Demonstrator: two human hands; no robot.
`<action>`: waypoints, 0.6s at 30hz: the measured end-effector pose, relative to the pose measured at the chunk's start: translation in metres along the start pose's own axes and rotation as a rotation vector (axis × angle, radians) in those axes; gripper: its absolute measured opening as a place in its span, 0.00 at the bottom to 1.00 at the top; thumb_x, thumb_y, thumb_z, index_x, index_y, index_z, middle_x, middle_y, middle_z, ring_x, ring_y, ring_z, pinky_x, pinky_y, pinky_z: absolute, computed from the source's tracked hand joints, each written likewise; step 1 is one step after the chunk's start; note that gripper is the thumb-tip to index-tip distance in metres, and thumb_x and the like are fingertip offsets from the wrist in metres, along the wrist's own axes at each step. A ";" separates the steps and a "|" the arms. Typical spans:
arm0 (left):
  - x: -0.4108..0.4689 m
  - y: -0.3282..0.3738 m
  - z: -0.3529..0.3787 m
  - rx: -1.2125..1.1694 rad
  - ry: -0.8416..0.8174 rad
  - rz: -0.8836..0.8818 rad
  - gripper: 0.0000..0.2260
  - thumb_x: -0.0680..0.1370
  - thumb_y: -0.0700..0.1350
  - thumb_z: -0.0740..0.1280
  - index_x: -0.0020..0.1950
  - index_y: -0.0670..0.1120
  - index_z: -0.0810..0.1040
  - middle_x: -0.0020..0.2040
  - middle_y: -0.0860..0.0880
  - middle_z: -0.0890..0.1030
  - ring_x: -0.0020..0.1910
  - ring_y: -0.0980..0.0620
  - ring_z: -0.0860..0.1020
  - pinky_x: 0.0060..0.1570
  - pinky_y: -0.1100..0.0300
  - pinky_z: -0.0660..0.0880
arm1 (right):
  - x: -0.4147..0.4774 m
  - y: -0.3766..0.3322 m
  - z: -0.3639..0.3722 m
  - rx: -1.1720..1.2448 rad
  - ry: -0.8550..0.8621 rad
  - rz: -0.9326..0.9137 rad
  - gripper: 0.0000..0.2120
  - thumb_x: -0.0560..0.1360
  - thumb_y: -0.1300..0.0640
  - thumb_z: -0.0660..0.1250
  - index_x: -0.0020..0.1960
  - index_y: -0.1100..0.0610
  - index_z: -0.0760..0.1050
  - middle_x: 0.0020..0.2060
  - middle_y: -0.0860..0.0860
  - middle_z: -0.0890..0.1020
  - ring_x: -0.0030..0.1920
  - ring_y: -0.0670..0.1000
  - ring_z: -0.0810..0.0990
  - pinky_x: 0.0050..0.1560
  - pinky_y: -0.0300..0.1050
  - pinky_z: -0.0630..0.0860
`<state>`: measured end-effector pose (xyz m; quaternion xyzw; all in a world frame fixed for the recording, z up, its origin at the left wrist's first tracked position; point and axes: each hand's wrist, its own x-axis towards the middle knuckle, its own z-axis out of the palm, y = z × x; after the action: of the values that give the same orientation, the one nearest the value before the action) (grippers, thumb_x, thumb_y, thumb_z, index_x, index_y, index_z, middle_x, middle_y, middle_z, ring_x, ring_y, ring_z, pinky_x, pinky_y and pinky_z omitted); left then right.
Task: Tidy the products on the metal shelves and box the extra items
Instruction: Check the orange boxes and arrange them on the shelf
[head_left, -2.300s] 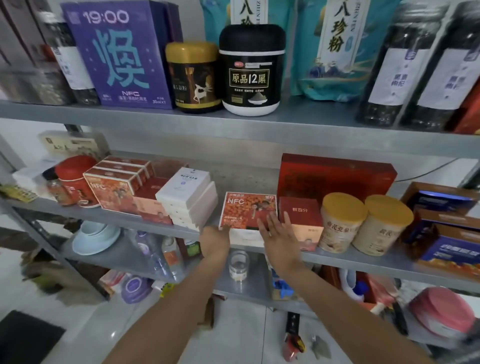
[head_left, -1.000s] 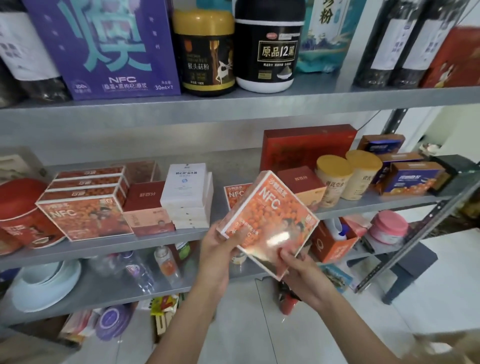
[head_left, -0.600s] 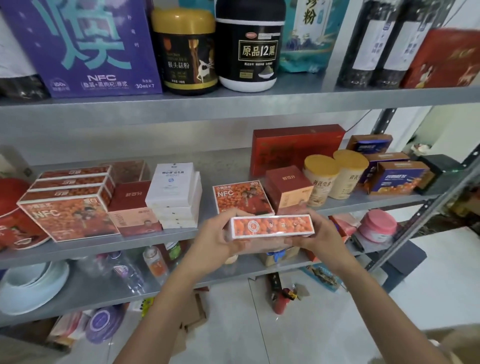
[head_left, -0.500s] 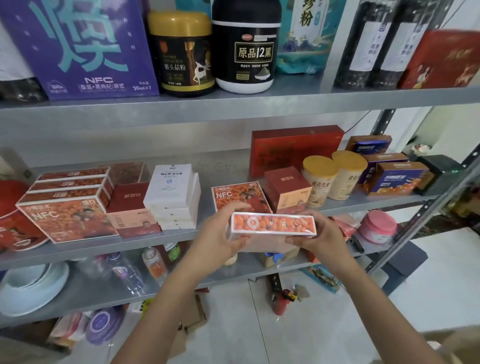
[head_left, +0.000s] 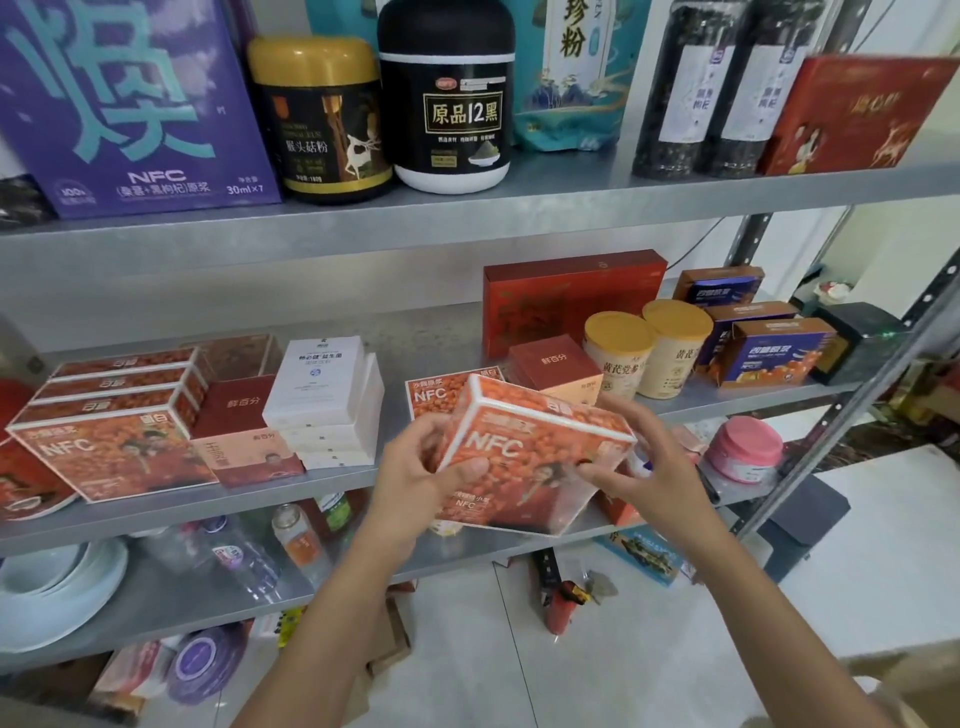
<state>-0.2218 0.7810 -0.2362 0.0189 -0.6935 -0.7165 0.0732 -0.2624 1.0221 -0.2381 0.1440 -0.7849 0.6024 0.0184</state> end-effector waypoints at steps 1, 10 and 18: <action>-0.001 -0.002 -0.002 -0.087 0.018 -0.023 0.17 0.65 0.41 0.76 0.51 0.44 0.78 0.46 0.49 0.85 0.46 0.51 0.84 0.39 0.61 0.80 | -0.003 0.005 -0.004 0.094 -0.019 0.058 0.33 0.63 0.55 0.78 0.66 0.46 0.71 0.59 0.39 0.79 0.59 0.33 0.76 0.52 0.29 0.74; -0.006 -0.002 0.006 0.130 0.067 0.035 0.28 0.69 0.44 0.77 0.64 0.61 0.70 0.62 0.64 0.78 0.62 0.63 0.76 0.51 0.70 0.76 | -0.007 0.008 0.007 0.253 -0.024 0.140 0.15 0.63 0.55 0.78 0.49 0.46 0.81 0.47 0.46 0.86 0.48 0.46 0.84 0.42 0.37 0.80; 0.000 0.022 0.021 0.693 -0.317 0.321 0.27 0.69 0.41 0.78 0.67 0.51 0.75 0.60 0.52 0.80 0.59 0.55 0.76 0.59 0.50 0.74 | -0.005 -0.009 0.015 -0.519 -0.172 -0.261 0.20 0.67 0.55 0.79 0.56 0.53 0.79 0.41 0.37 0.78 0.40 0.38 0.75 0.40 0.37 0.68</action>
<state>-0.2232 0.8013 -0.2137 -0.1767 -0.8906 -0.4139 0.0657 -0.2533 1.0064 -0.2346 0.2846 -0.8861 0.3598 0.0655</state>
